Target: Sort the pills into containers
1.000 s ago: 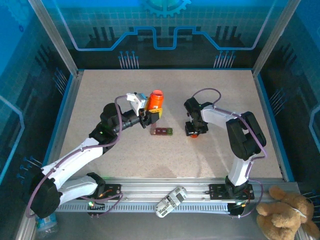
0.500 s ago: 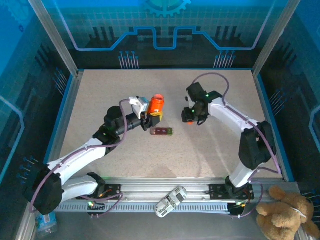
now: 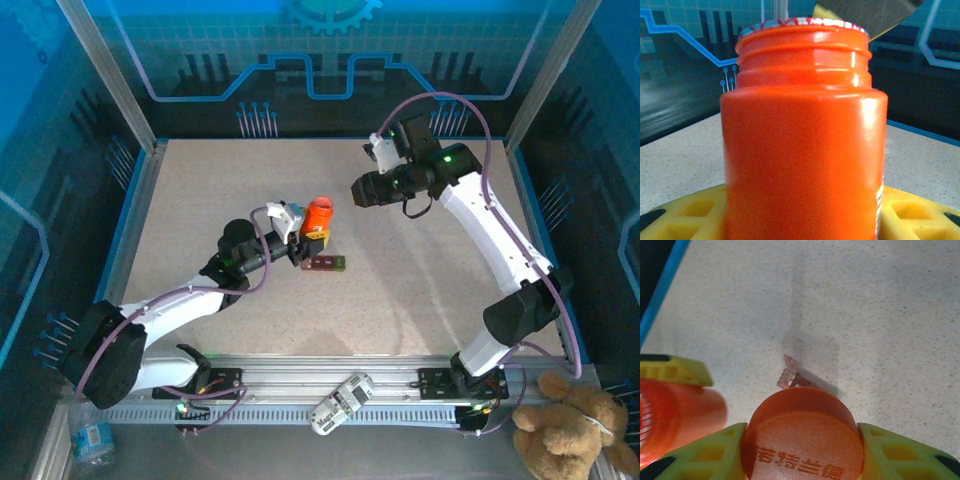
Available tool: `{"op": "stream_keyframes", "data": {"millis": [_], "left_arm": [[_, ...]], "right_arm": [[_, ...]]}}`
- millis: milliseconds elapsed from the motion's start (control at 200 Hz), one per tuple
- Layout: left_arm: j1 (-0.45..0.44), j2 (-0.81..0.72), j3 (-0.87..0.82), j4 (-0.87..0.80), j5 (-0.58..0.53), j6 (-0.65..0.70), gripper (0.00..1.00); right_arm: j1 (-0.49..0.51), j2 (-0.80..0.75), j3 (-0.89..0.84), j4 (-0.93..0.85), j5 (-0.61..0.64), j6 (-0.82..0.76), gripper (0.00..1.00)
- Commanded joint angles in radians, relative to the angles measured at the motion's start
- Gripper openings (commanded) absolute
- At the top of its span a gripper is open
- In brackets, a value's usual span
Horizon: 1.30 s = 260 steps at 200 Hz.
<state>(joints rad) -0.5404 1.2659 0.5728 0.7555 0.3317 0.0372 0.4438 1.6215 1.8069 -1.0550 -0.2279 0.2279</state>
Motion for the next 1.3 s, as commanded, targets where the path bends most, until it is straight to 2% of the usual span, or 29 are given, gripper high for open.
{"op": "stream_keyframes", "data": {"millis": [0,325,515,1296], "left_arm": [[-0.012,0.024,-0.006,0.101,0.036,0.041,0.00],[-0.028,0.093,-0.025,0.119,0.023,0.147,0.00],[-0.037,0.124,-0.013,0.123,0.026,0.194,0.00],[-0.057,0.152,0.028,0.108,0.038,0.261,0.00]], "right_arm": [[-0.009,0.003,0.067,-0.105,-0.094,-0.067,0.44],[-0.005,0.090,0.206,-0.246,-0.188,-0.179,0.45],[0.007,0.145,0.268,-0.293,-0.188,-0.205,0.47],[0.087,0.191,0.218,-0.336,-0.180,-0.256,0.48]]}}
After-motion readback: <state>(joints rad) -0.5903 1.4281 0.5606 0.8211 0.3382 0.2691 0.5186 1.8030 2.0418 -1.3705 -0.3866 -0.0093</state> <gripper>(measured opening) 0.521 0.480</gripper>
